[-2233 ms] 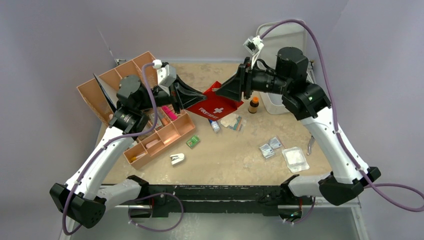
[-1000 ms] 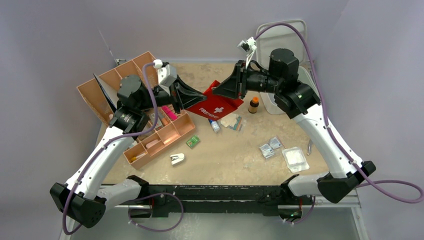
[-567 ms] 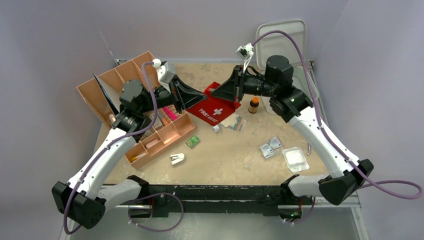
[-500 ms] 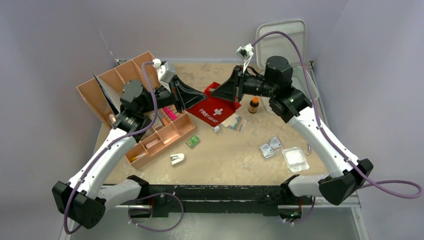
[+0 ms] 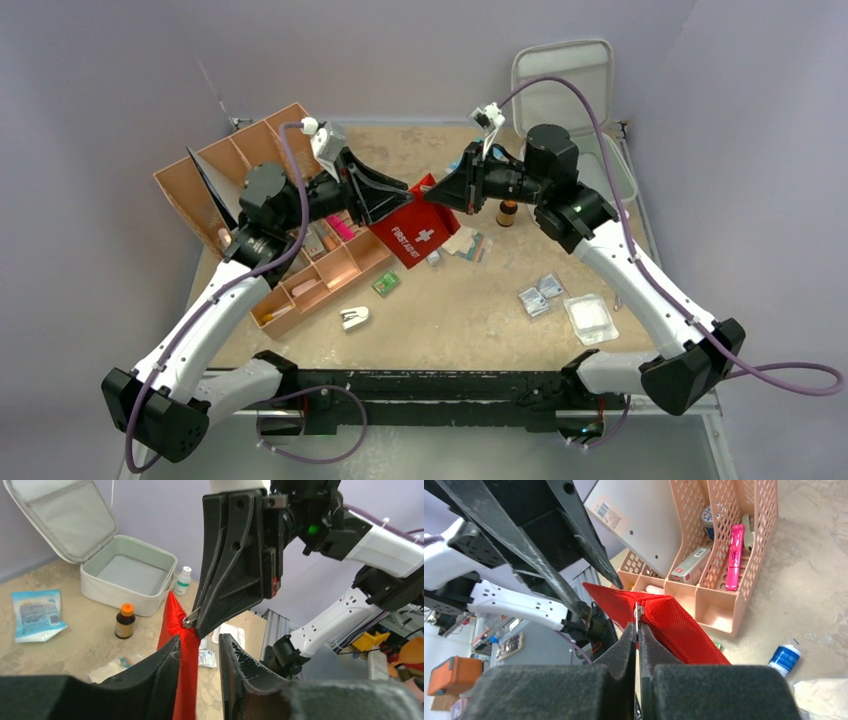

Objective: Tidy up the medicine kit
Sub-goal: Zip the medicine pouch.

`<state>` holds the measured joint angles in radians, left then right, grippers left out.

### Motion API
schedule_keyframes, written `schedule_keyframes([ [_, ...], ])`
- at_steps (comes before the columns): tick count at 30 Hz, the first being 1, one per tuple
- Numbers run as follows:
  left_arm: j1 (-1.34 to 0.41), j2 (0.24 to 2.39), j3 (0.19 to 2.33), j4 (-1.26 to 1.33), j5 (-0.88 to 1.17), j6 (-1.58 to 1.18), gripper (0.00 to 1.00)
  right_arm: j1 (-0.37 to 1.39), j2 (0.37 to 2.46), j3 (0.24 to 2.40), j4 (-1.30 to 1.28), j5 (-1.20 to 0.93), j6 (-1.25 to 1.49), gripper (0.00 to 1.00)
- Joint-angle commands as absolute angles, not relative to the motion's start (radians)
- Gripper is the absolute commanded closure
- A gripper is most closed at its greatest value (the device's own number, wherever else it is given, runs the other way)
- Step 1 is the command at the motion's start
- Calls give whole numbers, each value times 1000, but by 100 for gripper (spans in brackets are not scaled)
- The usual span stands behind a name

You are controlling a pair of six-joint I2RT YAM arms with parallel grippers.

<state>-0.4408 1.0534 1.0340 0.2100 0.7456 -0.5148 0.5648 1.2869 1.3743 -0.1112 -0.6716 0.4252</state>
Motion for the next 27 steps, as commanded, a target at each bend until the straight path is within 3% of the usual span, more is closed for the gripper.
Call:
schedule_keyframes([
  [1, -443, 1023, 1037, 160, 696, -580, 65, 568, 1279, 1338, -59, -661, 362, 100],
  [9, -443, 1114, 1248, -228, 559, -593, 55, 566, 1288, 1294, -47, -704, 325, 100],
  [27, -443, 1348, 1438, -354, 754, -473, 50, 566, 1315, 1307, -53, -729, 304, 100],
])
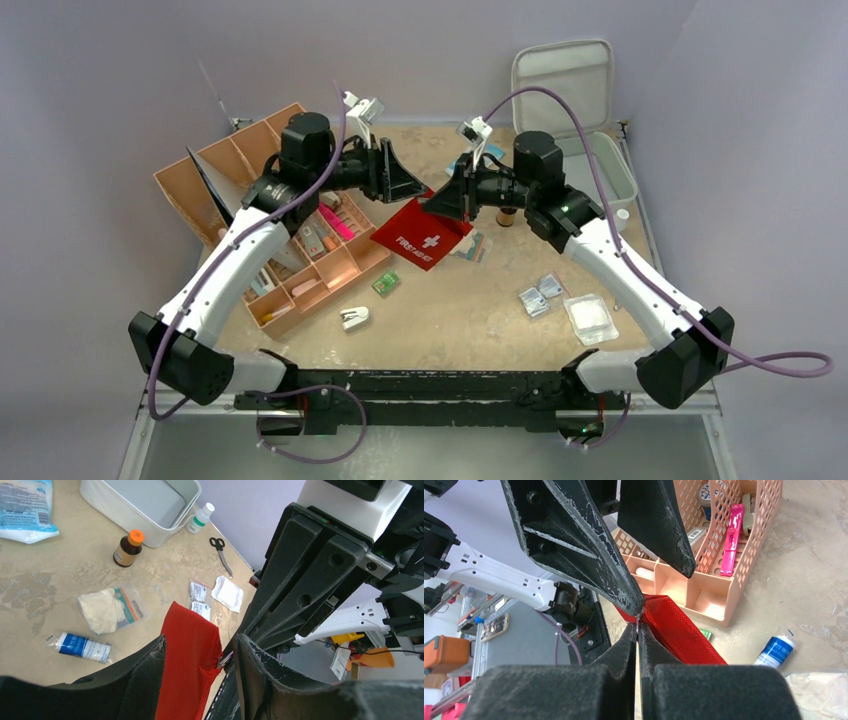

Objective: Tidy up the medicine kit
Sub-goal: Zip the medicine pouch.

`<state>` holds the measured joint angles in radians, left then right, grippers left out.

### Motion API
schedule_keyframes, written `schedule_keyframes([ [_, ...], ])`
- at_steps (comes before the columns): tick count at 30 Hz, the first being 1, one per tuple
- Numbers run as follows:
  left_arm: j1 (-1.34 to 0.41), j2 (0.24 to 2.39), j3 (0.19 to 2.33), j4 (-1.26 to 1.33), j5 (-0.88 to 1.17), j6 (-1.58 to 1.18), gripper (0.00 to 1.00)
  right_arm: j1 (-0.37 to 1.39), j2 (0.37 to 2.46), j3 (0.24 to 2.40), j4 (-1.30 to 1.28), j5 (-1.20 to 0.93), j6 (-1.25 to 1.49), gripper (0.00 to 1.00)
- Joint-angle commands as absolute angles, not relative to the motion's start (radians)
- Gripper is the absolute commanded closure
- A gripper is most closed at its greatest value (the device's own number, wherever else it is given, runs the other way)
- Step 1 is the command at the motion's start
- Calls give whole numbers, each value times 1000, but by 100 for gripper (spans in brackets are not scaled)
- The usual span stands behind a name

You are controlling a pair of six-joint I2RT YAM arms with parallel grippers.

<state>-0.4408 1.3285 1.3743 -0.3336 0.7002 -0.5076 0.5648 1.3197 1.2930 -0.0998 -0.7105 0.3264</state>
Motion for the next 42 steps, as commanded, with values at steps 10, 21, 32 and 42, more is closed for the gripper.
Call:
schedule_keyframes([
  [10, -443, 1379, 1436, -356, 785, -476, 54, 566, 1327, 1318, -57, -742, 310, 100],
  [21, -444, 1419, 1452, -350, 850, -506, 90, 566, 1332, 1316, -75, -735, 312, 100],
  [32, -442, 1345, 1446, -347, 762, -500, 100, 566, 1276, 1134, -30, -676, 413, 100],
  [42, -431, 1326, 1442, -340, 713, -503, 100, 555, 1211, 1011, -3, -560, 475, 100],
])
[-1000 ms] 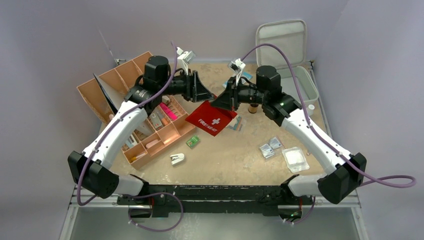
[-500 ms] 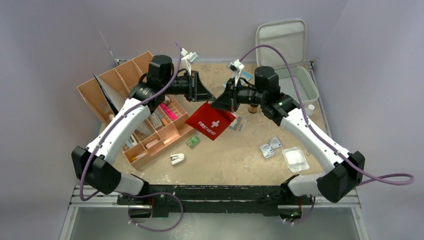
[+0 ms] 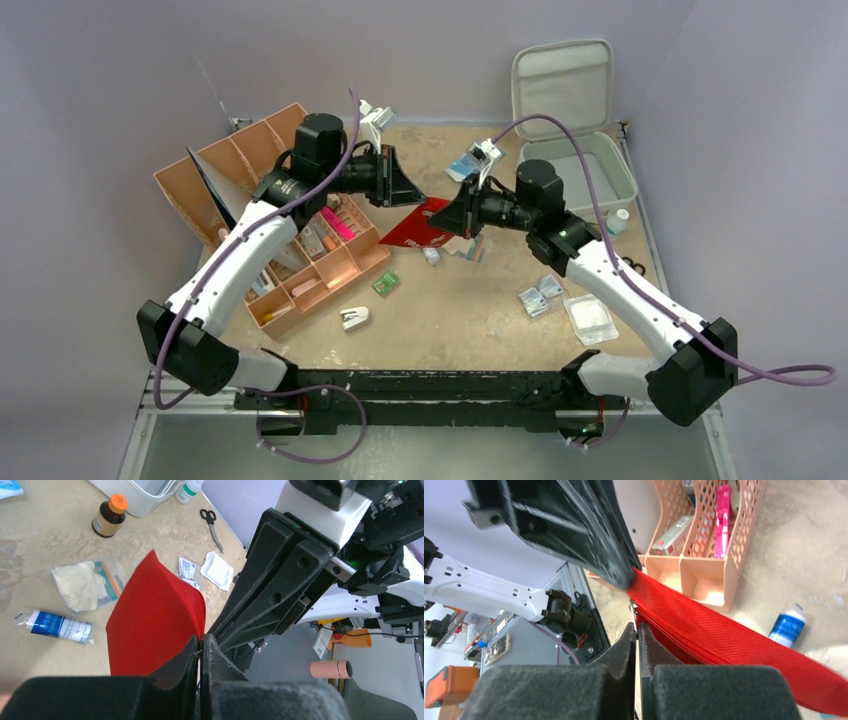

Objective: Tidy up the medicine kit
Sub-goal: Zip the medicine pouch.

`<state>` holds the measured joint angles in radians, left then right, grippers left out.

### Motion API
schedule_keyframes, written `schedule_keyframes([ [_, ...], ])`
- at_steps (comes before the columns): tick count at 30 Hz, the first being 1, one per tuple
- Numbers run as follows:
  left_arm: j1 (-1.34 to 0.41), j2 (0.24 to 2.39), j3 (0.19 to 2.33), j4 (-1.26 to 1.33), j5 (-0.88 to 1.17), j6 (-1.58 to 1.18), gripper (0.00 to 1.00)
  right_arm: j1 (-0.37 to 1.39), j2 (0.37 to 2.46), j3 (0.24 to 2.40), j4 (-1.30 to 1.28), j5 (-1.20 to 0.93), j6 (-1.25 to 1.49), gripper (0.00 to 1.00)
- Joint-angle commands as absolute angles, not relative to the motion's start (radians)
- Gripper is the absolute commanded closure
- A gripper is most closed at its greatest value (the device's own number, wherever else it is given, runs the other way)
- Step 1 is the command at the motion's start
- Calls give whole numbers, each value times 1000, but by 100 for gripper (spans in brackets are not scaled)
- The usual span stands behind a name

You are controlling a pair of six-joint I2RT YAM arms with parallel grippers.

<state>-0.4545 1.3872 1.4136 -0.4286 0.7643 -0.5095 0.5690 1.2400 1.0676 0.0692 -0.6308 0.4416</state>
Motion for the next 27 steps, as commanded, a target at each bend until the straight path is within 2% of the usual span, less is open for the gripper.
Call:
schedule_keyframes([
  [1, -430, 1324, 1441, -340, 711, -499, 100, 552, 1205, 1001, -3, -551, 482, 100],
  [10, -430, 1313, 1421, -370, 750, -384, 98, 541, 1200, 991, 49, -609, 480, 100],
  [13, -430, 1319, 1418, -430, 821, -282, 68, 541, 1187, 1009, 35, -623, 445, 100],
  [16, -430, 1338, 1432, -523, 888, -181, 56, 541, 1180, 1033, 21, -672, 395, 100],
  [21, -430, 1399, 1495, -665, 947, -64, 53, 541, 1173, 1066, 3, -694, 350, 100],
  [27, -440, 1463, 1491, -683, 965, -40, 52, 542, 1189, 1107, 3, -696, 350, 100],
])
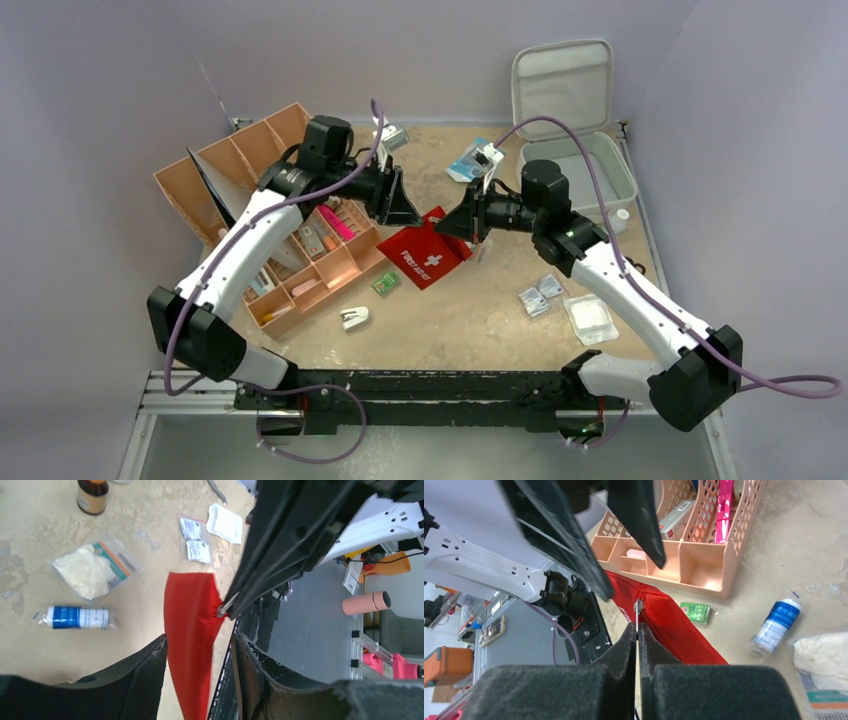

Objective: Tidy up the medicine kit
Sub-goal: Zip the medicine pouch.

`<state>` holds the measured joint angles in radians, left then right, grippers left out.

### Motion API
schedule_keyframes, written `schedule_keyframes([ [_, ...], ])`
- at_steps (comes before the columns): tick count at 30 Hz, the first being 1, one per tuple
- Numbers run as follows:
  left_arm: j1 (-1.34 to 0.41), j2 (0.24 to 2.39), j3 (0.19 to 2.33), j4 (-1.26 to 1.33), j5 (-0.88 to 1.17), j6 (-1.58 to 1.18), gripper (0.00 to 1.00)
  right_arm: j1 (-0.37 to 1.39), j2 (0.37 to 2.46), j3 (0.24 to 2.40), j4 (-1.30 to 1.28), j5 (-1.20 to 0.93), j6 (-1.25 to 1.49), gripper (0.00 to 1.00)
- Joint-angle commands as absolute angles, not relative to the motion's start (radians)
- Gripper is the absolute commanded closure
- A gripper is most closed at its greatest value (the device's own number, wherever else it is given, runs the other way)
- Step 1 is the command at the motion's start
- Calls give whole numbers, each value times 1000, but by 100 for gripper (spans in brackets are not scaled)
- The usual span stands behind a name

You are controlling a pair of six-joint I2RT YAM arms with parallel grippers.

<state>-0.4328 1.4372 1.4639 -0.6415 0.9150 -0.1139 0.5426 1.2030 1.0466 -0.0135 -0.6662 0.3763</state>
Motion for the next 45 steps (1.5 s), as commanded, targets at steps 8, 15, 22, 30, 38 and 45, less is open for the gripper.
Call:
schedule_keyframes([
  [8, -447, 1489, 1472, -636, 964, -37, 52, 541, 1203, 1120, 12, -705, 355, 100],
  [15, -453, 1498, 1445, -562, 1002, -77, 54, 541, 1211, 1111, 34, -704, 372, 100],
  [22, -464, 1507, 1437, -554, 1027, -54, 80, 541, 1218, 1110, 36, -704, 376, 100],
  [30, -465, 1415, 1392, -493, 882, -28, 100, 534, 1211, 1088, -60, -662, 404, 100],
  [38, -465, 1361, 1349, -423, 763, -50, 100, 516, 1231, 1078, -67, -686, 514, 100],
  [45, -463, 1325, 1326, -388, 719, -62, 100, 509, 1254, 1096, -89, -697, 568, 100],
])
